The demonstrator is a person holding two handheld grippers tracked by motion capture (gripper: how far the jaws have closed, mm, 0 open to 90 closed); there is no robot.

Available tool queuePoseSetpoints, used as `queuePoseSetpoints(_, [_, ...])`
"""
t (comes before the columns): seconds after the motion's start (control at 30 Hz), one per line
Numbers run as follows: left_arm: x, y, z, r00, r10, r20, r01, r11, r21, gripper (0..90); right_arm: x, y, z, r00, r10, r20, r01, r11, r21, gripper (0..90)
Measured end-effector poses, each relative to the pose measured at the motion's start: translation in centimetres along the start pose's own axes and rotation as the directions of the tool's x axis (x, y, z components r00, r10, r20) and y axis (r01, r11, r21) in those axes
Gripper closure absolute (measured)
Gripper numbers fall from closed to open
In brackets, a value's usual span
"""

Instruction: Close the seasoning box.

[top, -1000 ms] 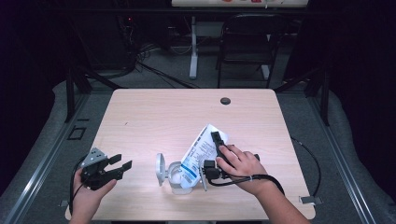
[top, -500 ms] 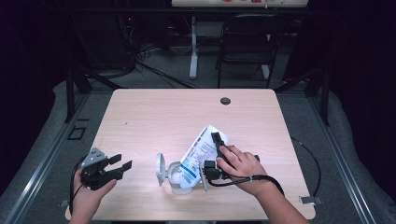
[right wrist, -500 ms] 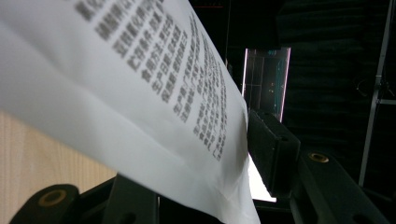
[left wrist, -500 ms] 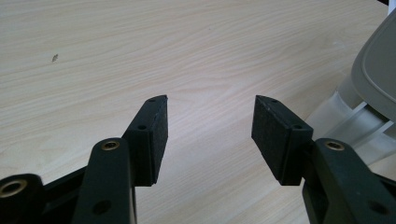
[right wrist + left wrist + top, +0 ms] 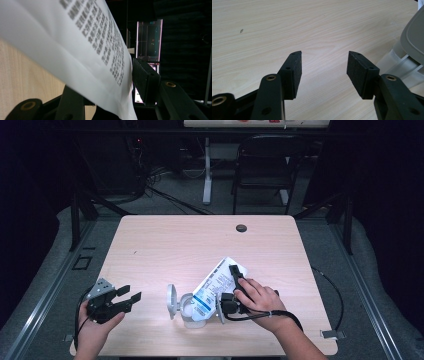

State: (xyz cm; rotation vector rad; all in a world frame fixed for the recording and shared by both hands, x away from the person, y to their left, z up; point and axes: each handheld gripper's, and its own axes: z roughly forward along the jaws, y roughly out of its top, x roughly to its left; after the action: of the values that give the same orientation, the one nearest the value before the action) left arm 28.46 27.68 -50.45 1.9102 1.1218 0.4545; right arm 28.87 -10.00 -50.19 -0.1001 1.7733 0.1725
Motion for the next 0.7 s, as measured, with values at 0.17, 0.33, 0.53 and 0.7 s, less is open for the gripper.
queuePoseSetpoints(0.17, [-0.05, -0.01, 0.05, 1.0000, 0.002, -0.001, -0.002, 1.0000, 0.001, 46.5, 0.20, -0.20, 0.05, 0.9991, 0.039, -0.015, -0.039, 0.999, -0.001, 56.7])
queuePoseSetpoints(0.33, [-0.03, -0.02, 0.03, 1.0000, 0.001, 0.000, -0.001, 1.0000, -0.001, 46.5, 0.31, -0.36, 0.03, 0.9976, 0.064, -0.027, -0.064, 0.998, 0.002, 57.1])
queuePoseSetpoints(0.53, [-0.04, -0.03, 0.06, 1.0000, 0.002, 0.000, -0.002, 1.0000, -0.002, 46.6, 0.43, -0.29, -0.11, 0.9982, 0.057, -0.019, -0.057, 0.998, 0.013, 58.5])
queuePoseSetpoints(0.7, [-0.01, -0.02, 0.02, 1.0000, 0.000, -0.001, 0.000, 1.0000, 0.001, 46.5, 0.55, -0.36, -0.07, 0.9962, 0.084, -0.026, -0.083, 0.997, 0.005, 58.5])
